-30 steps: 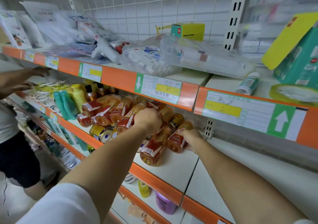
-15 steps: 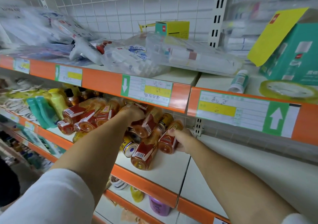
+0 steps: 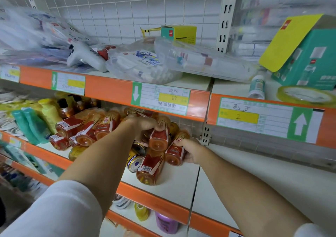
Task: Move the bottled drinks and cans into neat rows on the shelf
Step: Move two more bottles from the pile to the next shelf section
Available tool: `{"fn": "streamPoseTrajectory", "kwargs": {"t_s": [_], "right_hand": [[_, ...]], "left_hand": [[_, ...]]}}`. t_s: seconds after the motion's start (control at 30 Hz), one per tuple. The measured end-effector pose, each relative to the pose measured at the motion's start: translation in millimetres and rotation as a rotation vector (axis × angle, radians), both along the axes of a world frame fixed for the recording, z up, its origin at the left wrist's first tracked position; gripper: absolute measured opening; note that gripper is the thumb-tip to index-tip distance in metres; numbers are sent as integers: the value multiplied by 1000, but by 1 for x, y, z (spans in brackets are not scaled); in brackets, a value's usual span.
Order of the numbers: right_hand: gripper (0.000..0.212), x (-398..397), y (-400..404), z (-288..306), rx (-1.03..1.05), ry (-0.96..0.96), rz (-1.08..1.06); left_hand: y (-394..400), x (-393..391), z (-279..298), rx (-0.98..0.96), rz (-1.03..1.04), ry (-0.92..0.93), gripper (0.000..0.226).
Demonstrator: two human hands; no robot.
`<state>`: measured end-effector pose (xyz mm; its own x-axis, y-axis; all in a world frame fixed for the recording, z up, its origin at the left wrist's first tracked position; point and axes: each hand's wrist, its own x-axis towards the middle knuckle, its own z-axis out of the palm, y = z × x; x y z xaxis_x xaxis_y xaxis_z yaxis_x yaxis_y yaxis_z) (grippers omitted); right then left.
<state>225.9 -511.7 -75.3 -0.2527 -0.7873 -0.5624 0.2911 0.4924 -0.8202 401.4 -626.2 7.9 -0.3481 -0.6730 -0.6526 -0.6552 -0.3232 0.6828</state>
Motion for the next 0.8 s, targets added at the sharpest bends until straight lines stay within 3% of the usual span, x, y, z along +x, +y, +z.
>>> {"fn": "streamPoseTrajectory", "kwargs": {"t_s": [0.17, 0.33, 0.57, 0.8], "right_hand": [[47, 0, 1, 3, 30, -7, 47], [41, -2, 2, 11, 157, 37, 74], [34, -1, 1, 15, 178, -34, 111], [53, 2, 1, 15, 140, 5, 135]], "left_hand": [[8, -5, 0, 57, 6, 59, 77], [15, -6, -6, 72, 74, 89, 80], [27, 0, -5, -31, 57, 151, 51], [45, 13, -7, -237, 102, 358, 45]]}}
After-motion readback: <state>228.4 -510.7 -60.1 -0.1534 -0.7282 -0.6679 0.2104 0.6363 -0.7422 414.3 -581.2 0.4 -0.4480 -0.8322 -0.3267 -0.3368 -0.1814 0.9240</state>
